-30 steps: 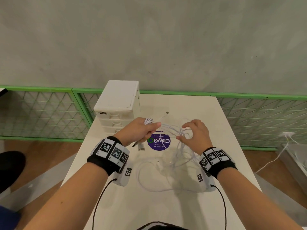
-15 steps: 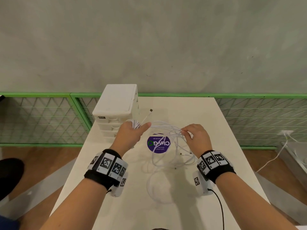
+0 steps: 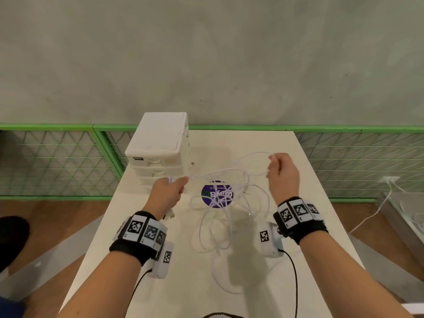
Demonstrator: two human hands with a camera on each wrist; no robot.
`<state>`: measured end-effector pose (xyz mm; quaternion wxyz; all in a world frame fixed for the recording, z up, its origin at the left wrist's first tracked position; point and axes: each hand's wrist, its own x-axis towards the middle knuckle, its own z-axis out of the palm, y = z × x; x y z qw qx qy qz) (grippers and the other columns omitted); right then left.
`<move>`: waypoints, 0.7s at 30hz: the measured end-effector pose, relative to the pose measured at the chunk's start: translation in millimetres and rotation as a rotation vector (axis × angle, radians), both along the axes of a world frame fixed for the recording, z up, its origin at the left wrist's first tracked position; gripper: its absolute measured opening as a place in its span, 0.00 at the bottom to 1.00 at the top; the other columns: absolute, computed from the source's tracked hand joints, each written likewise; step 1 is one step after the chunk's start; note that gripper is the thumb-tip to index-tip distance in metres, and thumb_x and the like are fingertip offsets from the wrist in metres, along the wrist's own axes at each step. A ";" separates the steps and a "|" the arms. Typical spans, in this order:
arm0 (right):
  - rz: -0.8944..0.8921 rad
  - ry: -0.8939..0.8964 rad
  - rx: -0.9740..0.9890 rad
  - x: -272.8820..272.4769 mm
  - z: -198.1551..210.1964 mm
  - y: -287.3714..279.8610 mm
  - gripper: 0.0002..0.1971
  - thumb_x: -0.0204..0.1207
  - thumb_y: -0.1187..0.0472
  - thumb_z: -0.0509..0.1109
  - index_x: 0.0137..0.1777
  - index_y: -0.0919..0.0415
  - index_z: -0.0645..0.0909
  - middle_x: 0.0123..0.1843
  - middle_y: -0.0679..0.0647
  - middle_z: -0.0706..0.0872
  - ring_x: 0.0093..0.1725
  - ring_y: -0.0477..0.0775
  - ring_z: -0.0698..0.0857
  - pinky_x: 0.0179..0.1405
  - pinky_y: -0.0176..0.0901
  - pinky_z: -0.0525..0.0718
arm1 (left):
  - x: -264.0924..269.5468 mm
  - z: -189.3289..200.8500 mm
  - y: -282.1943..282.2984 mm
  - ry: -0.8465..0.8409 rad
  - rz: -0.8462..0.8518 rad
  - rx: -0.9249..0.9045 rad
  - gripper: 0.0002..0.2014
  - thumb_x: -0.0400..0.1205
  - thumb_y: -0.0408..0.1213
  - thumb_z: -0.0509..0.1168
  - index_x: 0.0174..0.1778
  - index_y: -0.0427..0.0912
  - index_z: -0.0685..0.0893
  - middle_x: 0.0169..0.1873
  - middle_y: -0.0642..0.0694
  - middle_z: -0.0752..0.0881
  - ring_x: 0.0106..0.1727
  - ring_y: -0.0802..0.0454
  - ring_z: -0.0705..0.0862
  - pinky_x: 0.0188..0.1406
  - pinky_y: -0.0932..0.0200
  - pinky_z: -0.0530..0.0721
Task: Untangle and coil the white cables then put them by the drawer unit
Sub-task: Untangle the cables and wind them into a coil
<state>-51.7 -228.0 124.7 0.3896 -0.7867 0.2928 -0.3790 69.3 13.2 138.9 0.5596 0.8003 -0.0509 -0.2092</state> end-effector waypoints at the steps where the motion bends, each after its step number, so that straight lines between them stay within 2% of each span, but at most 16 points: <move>1: -0.104 0.040 0.051 -3.5 -8.4 -15.9 0.10 0.81 0.57 0.57 0.50 0.61 0.78 0.40 0.61 0.86 0.40 0.64 0.85 0.42 0.54 0.83 | 5.2 -1.6 7.1 -0.006 0.039 0.003 0.19 0.78 0.42 0.68 0.23 0.41 0.73 0.12 0.49 0.69 0.14 0.52 0.65 0.17 0.64 0.62; 4: -0.297 0.271 0.206 -21.0 -37.5 -55.5 0.14 0.80 0.56 0.56 0.52 0.62 0.79 0.46 0.66 0.88 0.45 0.69 0.86 0.49 0.57 0.84 | 19.3 -6.4 24.9 0.028 0.146 -0.047 0.18 0.77 0.41 0.68 0.23 0.42 0.72 0.11 0.50 0.68 0.14 0.50 0.63 0.16 0.66 0.60; 7: -0.269 0.534 0.289 -37.9 -59.9 -66.5 0.14 0.81 0.58 0.56 0.56 0.62 0.80 0.55 0.67 0.87 0.53 0.69 0.84 0.56 0.54 0.82 | 22.2 -6.1 28.3 0.061 0.148 -0.077 0.18 0.78 0.41 0.67 0.24 0.42 0.72 0.10 0.51 0.67 0.10 0.55 0.62 0.13 0.71 0.58; 9: -0.187 0.612 0.273 -40.2 -60.4 -58.2 0.14 0.81 0.63 0.57 0.63 0.63 0.78 0.63 0.68 0.82 0.61 0.68 0.80 0.60 0.51 0.76 | 17.3 -2.4 21.6 0.053 0.078 -0.081 0.18 0.79 0.41 0.67 0.24 0.42 0.72 0.09 0.52 0.67 0.11 0.54 0.61 0.14 0.70 0.58; 11: -0.081 0.496 0.186 -34.4 -50.9 -42.1 0.18 0.78 0.69 0.57 0.68 0.62 0.74 0.69 0.67 0.75 0.66 0.67 0.76 0.64 0.50 0.73 | 9.0 4.6 10.3 0.045 -0.012 -0.093 0.18 0.79 0.42 0.66 0.24 0.43 0.71 0.10 0.52 0.67 0.12 0.54 0.61 0.14 0.68 0.58; 13: 0.042 0.289 0.015 -24.3 -33.2 -19.1 0.19 0.77 0.70 0.59 0.68 0.60 0.75 0.70 0.62 0.73 0.69 0.62 0.73 0.69 0.47 0.69 | -0.8 15.3 -2.6 0.031 -0.092 -0.109 0.19 0.80 0.43 0.66 0.24 0.43 0.71 0.11 0.51 0.67 0.13 0.55 0.60 0.15 0.67 0.58; 15: 0.223 0.165 -0.136 -13.1 -12.6 8.1 0.17 0.79 0.59 0.63 0.68 0.55 0.75 0.70 0.56 0.74 0.71 0.53 0.71 0.72 0.44 0.67 | -11.3 28.4 -15.0 -0.006 -0.178 -0.121 0.20 0.80 0.44 0.66 0.24 0.43 0.71 0.11 0.51 0.67 0.13 0.55 0.60 0.15 0.67 0.58; 17: 0.420 0.171 -0.154 -1.4 3.9 32.4 0.23 0.75 0.48 0.68 0.69 0.50 0.74 0.69 0.47 0.75 0.70 0.44 0.70 0.71 0.38 0.66 | -22.4 41.9 -25.7 -0.060 -0.275 -0.126 0.20 0.80 0.45 0.66 0.23 0.43 0.72 0.11 0.52 0.67 0.13 0.55 0.61 0.14 0.68 0.59; 19: 0.537 0.174 -0.066 9.7 11.0 49.7 0.21 0.74 0.47 0.69 0.66 0.47 0.76 0.62 0.43 0.81 0.63 0.40 0.77 0.64 0.34 0.73 | -32.9 56.1 -34.2 -0.103 -0.362 -0.140 0.20 0.81 0.44 0.66 0.24 0.41 0.72 0.11 0.53 0.66 0.13 0.56 0.61 0.14 0.70 0.60; 21: 0.600 0.172 0.069 16.5 7.6 61.3 0.07 0.78 0.54 0.66 0.54 0.47 0.82 0.44 0.44 0.87 0.44 0.37 0.85 0.49 0.38 0.81 | -41.5 71.2 -39.5 -0.124 -0.414 -0.188 0.20 0.82 0.43 0.65 0.25 0.40 0.73 0.11 0.53 0.66 0.13 0.57 0.61 0.14 0.70 0.61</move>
